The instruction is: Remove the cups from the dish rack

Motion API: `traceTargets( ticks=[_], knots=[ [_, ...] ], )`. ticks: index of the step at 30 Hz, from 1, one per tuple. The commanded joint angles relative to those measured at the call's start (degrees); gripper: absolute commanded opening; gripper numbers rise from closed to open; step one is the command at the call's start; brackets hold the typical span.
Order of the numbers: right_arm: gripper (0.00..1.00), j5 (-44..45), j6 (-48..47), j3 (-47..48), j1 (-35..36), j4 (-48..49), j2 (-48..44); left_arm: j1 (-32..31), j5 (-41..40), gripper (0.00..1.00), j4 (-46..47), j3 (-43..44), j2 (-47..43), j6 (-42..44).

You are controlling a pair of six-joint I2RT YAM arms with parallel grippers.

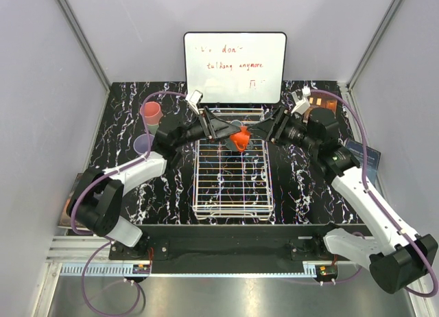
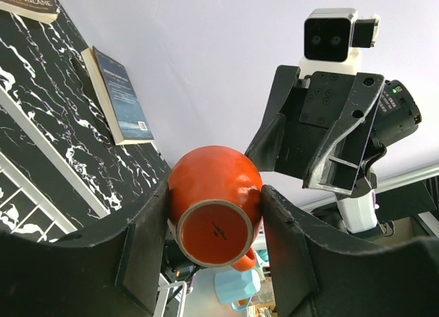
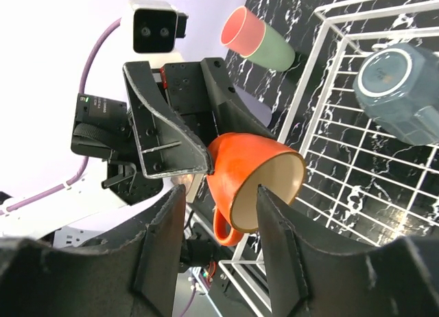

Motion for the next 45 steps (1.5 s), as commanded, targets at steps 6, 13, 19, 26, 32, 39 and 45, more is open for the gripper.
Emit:
traceTargets(
  ticks=[6,13,19,26,32,39,45],
  knots=[
    [0.52,-5.4,2.9,0.6,-0.1,6.4,2.6,-1.1,1.4,0.00,2.7,3.9,-2.2,1.2],
    [0.44,-6.7,4.5,-0.2,-0.1,7.7,4.4,-2.4,1.1,0.00,2.7,3.6,-2.2,1.3],
    [0.22,-6.9,4.8,-0.5,-0.1,7.7,4.2,-3.0,0.5,0.00,2.6,3.1,-2.2,1.3],
    [0.00,-6.3,3.5,-1.0,-0.1,6.2,1.8,-3.0,-0.3,0.00,0.8,3.0,-2.3,2.4],
    [0.00,-2.3,-1.2,1.0,-0.1,-1.9,-2.2,-1.8,-2.4,0.04,-8.5,4.9,-2.2,6.5],
    [0.00,18.6,-12.8,11.5,-0.1,-22.7,-1.6,3.5,-6.0,0.17,-21.7,8.8,-3.4,11.6],
    [0.00,45.7,-19.3,22.9,-1.0,-39.6,12.1,3.5,-17.0,0.37,-46.5,16.8,-5.1,24.8]
  ],
)
